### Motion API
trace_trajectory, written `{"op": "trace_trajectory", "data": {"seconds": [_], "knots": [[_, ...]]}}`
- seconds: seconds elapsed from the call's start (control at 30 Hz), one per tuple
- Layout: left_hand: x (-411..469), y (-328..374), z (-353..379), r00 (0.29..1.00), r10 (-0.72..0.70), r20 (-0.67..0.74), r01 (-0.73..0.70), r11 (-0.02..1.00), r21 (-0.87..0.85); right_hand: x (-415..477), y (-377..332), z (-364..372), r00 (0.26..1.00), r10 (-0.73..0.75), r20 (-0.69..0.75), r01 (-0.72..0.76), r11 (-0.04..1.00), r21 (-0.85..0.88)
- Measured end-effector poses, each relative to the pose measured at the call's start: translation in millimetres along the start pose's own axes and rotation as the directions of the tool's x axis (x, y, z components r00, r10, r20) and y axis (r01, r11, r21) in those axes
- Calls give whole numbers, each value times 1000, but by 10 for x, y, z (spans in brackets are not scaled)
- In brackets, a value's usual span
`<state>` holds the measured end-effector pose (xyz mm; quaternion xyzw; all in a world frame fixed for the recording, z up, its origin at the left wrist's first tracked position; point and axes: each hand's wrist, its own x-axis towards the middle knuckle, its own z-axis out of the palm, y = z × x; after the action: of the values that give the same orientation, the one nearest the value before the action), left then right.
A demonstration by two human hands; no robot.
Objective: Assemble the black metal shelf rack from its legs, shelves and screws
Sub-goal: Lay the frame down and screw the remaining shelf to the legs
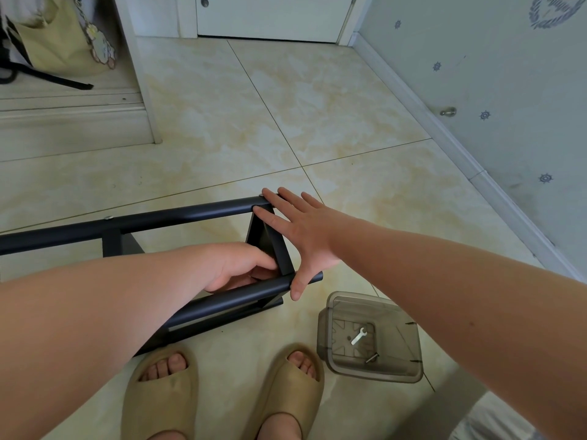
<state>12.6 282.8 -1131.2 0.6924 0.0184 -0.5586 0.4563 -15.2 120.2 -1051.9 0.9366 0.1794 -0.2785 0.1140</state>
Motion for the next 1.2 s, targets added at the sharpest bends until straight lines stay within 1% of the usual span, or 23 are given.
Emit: {"op": "trace_trajectory", "data": {"seconds": [0.1,0.2,0.4,0.5,0.67,0.87,1.0,1.13,1.2], "knots": [[-3,-3,20,999,22,-31,-20,996,85,1,-1,0,1000,-1,0,1,1000,-7],[-23,25,30,999,34,-38,-29,993,115,6,2,5,1000,-1,-3,0,1000,-8],[-41,31,32,999,30,-36,-28,997,71,13,4,7,1000,1,2,-1,1000,-8],[-38,25,37,999,27,-24,-26,999,19,11,4,3,1000,1,5,-1,1000,-12],[-57,5,37,997,66,-33,-63,994,91,8,0,0,1000,-2,4,2,1000,-16],[-81,31,49,996,84,-25,-82,994,75,11,4,7,1000,-1,-1,1,1000,-20],[-104,58,39,997,75,-19,-73,993,93,16,7,8,1000,2,0,-2,1000,-11],[-108,40,32,999,32,-5,-32,999,42,16,5,11,1000,-1,3,1,1000,-16],[-101,26,32,999,38,-20,-37,996,77,13,7,7,1000,-2,1,2,1000,-15]]}}
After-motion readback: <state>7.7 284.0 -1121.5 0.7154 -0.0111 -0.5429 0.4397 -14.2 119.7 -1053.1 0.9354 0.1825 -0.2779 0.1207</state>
